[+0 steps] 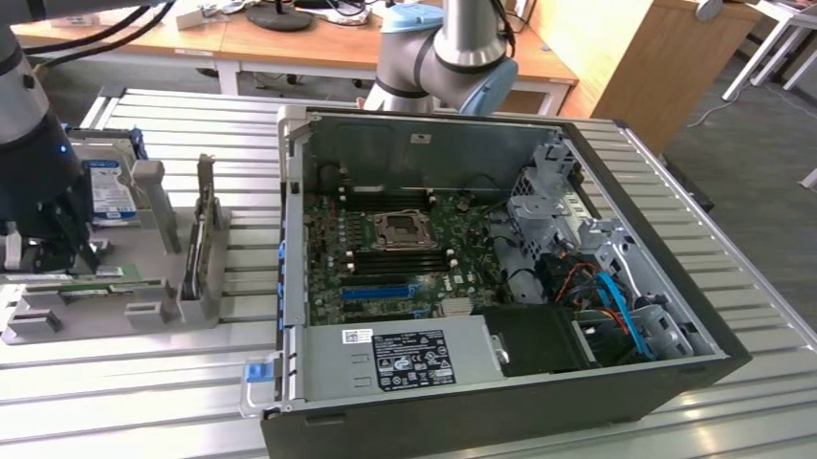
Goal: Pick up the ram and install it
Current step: 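Pick up the ram and move it above insertion slot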
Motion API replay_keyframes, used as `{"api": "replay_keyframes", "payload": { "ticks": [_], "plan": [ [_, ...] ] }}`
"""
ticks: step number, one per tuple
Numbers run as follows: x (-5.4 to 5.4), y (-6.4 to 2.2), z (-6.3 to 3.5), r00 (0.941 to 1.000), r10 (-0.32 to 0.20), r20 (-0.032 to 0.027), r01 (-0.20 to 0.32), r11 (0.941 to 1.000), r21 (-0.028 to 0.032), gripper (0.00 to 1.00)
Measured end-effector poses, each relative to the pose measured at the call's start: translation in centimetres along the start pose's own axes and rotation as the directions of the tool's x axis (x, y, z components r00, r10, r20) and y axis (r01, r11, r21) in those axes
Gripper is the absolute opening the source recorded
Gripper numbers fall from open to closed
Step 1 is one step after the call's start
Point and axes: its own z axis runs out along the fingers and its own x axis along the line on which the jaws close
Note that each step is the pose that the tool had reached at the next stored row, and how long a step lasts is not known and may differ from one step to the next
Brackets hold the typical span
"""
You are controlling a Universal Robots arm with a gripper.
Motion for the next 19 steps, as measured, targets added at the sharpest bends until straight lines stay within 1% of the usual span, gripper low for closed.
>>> {"api": "replay_keyframes", "payload": {
  "ticks": [6, 11, 19],
  "plan": [
    [-0.1, 0.03, -2.46, 1.0, 0.0, 0.0, 0.0, 1.0, 0.0, 0.12],
    [-0.3, 0.06, -4.28, 1.0, 0.0, 0.0, 0.0, 1.0, 0.0, 0.12],
    [-0.4, 0.1, -6.68, 1.0, 0.0, 0.0, 0.0, 1.0, 0.0, 0.12]
  ]
}}
